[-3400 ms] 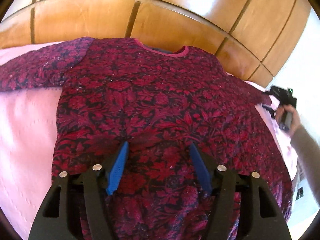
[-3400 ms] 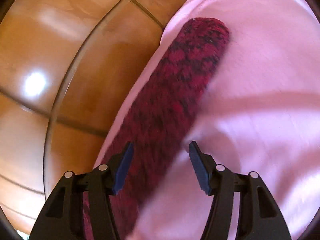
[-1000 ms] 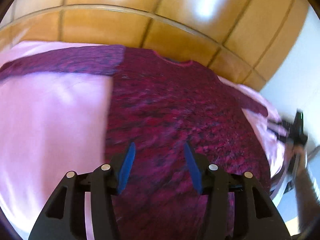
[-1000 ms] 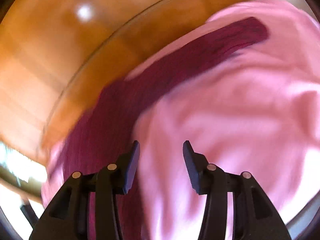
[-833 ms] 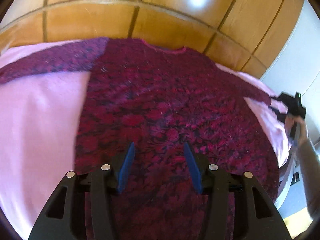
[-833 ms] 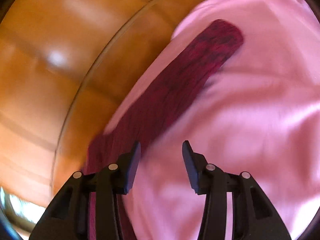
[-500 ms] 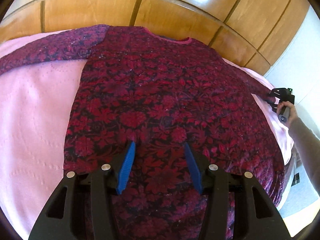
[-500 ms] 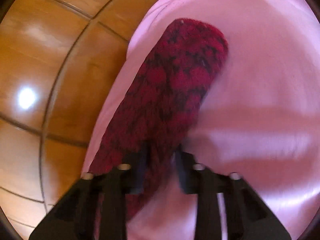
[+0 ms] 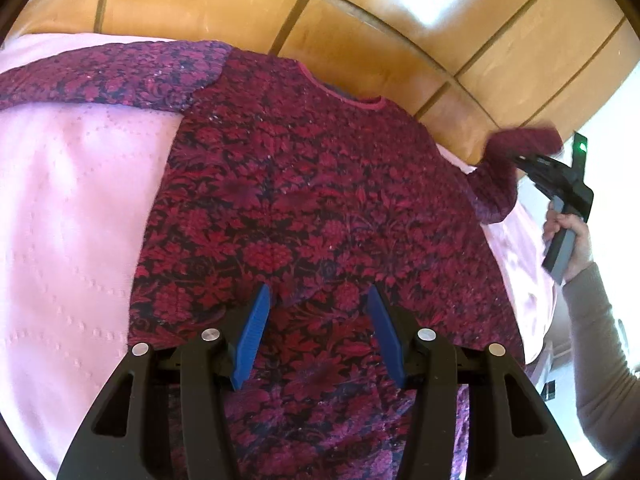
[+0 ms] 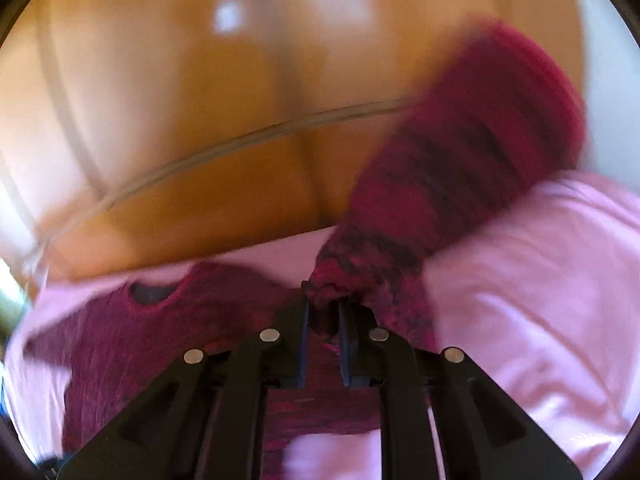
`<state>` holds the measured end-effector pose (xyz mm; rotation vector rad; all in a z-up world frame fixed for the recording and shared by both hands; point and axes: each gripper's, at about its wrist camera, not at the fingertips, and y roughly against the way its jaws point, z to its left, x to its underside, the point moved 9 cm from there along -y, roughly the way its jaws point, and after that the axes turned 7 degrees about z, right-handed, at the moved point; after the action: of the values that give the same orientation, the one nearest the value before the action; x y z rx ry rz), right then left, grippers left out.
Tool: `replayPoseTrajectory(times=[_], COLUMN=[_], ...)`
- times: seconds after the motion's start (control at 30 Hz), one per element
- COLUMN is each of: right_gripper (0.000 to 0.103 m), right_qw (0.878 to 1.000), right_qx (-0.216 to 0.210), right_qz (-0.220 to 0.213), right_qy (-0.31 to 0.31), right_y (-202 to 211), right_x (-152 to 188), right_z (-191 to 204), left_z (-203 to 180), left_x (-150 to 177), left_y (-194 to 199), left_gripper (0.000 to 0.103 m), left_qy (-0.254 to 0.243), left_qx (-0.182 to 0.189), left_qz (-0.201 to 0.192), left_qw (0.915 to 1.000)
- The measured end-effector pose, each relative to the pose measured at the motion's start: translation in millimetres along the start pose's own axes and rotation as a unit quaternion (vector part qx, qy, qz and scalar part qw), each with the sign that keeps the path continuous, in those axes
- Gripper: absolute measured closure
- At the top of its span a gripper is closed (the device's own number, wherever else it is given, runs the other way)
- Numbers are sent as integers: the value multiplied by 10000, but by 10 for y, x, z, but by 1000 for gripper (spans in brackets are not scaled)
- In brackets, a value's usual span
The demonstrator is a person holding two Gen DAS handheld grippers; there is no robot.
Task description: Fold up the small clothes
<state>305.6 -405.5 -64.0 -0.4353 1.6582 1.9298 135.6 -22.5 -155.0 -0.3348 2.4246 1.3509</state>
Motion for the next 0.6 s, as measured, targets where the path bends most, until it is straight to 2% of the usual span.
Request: replayPoseTrajectory(times=[0.1,0.23,0.33,0.37,0.43,0.47,0.5,0.57,0.6], right_gripper=[93,93,93,90,71,53,47,42,38], right_qw=[9977,9852,9744,9716,9698,9691,9694,9699,9709], right_qx=[-171,-352,-372,-389,-461,-604,-682,-753,-801], right_qz=[279,820,1087,1146,1095,1093,1054,988,985], right_qy=[598,1466,1931,2035,2129,2126,2108,2096,2033], right_y=[-216,-546,-692,-709,-653,-596,-530,-440,-388], right_x=[148,576,941,1031,1143,1201,1222,1320,1301], right_z=[666,1583,1953,2044,2131,2175,2185,2123,2052], left_z=[7,16,22,33,58,72,80,75,78], left_x=[-47,-171,-305,-357,-473,-525,-588,-721,-774], left_y=[58,101,134,138,133,129,114,74,52], left_gripper=[53,53,53,53,53,53,53,43,42], left_qy=[125,320,388,449,616,679,751,887,942], left_qx=[128,344,448,488,623,660,682,829,891], left_qz=[-65,-141,-233,-250,-267,-272,-292,-325,-326], left_qw=[9998,9988,9980,9975,9958,9951,9944,9921,9910])
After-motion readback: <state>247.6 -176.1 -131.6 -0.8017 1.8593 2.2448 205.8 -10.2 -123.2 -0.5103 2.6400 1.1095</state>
